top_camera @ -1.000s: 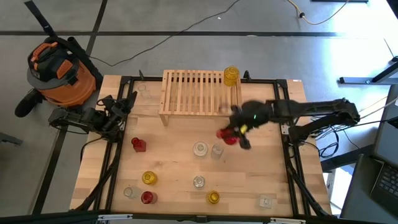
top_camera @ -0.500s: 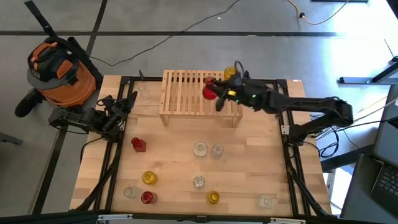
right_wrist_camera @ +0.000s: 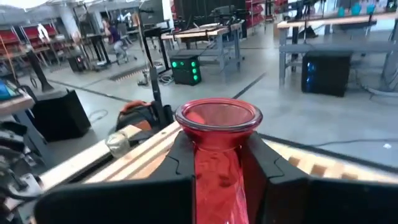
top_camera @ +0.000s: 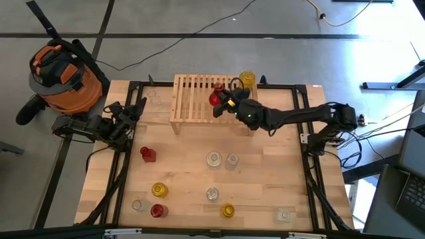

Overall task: Sort vases onto shelf
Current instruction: Put the red vase on the shelf

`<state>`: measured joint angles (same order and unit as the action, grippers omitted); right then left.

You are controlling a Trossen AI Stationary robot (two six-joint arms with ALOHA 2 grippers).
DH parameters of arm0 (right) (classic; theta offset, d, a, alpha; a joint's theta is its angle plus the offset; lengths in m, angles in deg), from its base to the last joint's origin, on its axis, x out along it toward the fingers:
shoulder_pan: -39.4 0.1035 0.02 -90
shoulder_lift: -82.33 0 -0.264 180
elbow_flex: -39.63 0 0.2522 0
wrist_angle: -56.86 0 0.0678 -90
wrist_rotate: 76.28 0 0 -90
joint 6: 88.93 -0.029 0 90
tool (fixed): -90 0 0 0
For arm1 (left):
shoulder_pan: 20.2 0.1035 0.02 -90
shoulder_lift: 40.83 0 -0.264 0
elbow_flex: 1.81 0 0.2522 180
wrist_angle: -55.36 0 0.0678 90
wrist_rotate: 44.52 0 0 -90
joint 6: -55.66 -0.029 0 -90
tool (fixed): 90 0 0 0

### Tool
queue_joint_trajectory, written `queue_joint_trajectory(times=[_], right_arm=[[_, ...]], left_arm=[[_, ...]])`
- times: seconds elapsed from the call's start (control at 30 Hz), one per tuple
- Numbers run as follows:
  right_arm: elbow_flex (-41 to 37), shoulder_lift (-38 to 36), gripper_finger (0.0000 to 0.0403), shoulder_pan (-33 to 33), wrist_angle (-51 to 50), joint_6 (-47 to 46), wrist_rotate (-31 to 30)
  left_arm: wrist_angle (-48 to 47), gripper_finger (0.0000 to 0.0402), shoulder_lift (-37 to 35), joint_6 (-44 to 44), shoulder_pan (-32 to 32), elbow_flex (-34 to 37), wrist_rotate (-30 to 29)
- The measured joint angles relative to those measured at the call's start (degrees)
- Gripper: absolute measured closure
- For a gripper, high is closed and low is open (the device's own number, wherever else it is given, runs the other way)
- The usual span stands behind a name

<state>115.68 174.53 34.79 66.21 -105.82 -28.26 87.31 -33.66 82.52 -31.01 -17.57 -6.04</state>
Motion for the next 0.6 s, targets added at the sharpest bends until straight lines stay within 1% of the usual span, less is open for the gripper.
queue_joint_trajectory(times=[0.13,0.27,0.37,0.47,0.6], right_arm=[[0.00,1.66,0.0359,0.93,-1.75,-0.76,-1.37],[0.00,2.28,0.0327,1.03,-2.45,-0.82,-6.20],[0.02,2.29,0.0316,0.82,-2.83,-0.81,-5.85],[0.07,2.27,0.0313,0.81,-3.29,0.45,-4.08],[0.07,2.27,0.0309,0.86,-3.39,2.19,-3.62]], left_arm=[[0.00,0.0401,-0.02,0.00,0.00,0.00,0.01],[-0.02,0.0401,0.00,0.00,0.00,0.00,0.09],[-0.03,0.0401,0.00,0.00,0.00,0.00,0.13],[-0.04,0.0401,0.00,-0.01,0.00,0.00,0.29],[-0.04,0.0401,0.00,-0.02,0.00,0.00,1.45]])
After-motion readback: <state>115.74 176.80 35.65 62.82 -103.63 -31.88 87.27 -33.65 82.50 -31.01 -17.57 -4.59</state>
